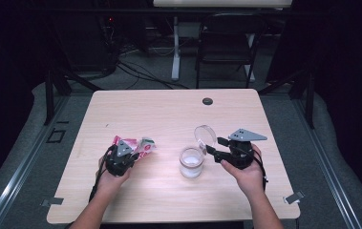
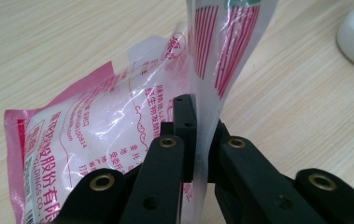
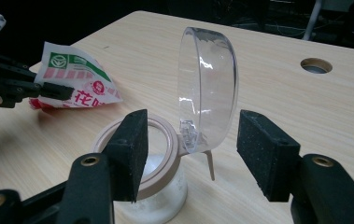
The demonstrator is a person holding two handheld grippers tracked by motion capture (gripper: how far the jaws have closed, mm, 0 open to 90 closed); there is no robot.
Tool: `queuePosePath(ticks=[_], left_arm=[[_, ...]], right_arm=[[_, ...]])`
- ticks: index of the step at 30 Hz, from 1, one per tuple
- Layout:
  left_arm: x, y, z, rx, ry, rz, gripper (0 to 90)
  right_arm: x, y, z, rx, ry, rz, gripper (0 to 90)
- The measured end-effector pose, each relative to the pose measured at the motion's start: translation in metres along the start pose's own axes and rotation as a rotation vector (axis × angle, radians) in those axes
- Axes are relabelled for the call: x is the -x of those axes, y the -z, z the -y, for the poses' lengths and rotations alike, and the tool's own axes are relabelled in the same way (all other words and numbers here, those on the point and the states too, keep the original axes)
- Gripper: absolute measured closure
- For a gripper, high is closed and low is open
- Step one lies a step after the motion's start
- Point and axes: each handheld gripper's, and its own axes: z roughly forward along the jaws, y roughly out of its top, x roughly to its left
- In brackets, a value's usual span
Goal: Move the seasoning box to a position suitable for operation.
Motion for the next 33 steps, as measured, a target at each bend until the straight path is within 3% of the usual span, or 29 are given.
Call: queuePosePath(ticks=[5,10,20,33], left_arm=[[-0.008,0.010,-0.001,0.035,0.032,0.000,90.0],[-0.016,0.027,-0.001,0.083,0.049,-0.030,90.0],[-0.042,0.052,-0.005,0.149,0.138,-0.068,90.0],[-0.072,0.060,-0.043,0.119,0.110,-0.121,90.0]], right_arm=[[0.000,0.001,0.000,0.005,0.000,0.001,43.3],[0.000,0.001,-0.001,0.007,0.002,0.000,43.4],[0.000,0.001,0.000,0.009,0.002,0.005,43.9],[0.005,0.004,0.000,0.020,-0.017,0.010,44.0]])
